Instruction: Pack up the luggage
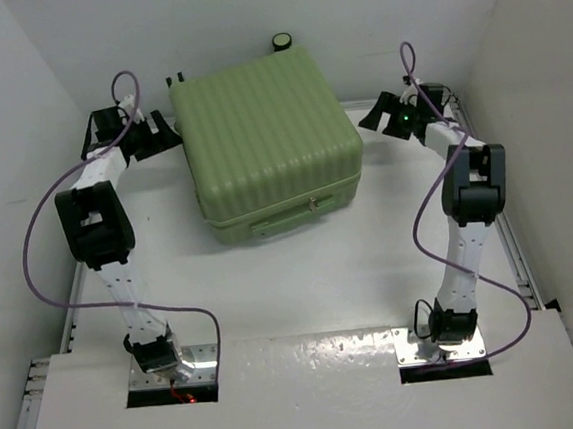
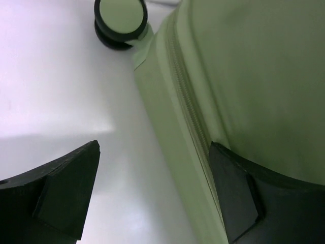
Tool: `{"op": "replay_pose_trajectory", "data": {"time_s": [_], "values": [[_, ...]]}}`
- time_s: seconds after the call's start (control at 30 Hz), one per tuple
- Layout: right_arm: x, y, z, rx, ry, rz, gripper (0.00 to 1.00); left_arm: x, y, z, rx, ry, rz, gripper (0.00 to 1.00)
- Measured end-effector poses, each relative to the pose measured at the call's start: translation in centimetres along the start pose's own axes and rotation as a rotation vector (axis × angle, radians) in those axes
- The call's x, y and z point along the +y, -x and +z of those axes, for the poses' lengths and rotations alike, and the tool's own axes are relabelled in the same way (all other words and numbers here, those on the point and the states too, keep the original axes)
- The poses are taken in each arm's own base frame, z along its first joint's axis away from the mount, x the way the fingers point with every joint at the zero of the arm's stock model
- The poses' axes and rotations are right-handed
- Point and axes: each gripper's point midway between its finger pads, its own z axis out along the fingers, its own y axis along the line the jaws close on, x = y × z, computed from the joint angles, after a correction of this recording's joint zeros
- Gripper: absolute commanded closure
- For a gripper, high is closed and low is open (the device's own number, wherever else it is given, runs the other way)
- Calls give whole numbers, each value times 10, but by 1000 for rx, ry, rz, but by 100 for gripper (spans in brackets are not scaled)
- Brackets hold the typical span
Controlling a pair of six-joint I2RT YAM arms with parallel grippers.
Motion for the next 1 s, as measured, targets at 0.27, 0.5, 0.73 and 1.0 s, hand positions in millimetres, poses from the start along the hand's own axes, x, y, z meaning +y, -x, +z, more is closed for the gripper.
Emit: {"op": "replay_pose_trajectory", "data": {"time_s": [0.27, 0.5, 0.73, 1.0], "values": [[66, -52, 6, 25, 82, -12, 0, -19, -26, -18, 10, -23, 132, 11], [75, -81, -88, 21, 8, -128, 0, -67, -40, -122, -108, 7, 286, 11], [72, -73, -165, -20, -52, -378, 0, -128, -45, -226, -275, -67, 791, 25], [121, -191, -185, 25, 128, -475, 45, -169, -134, -222, -97, -308, 1010, 31]]}}
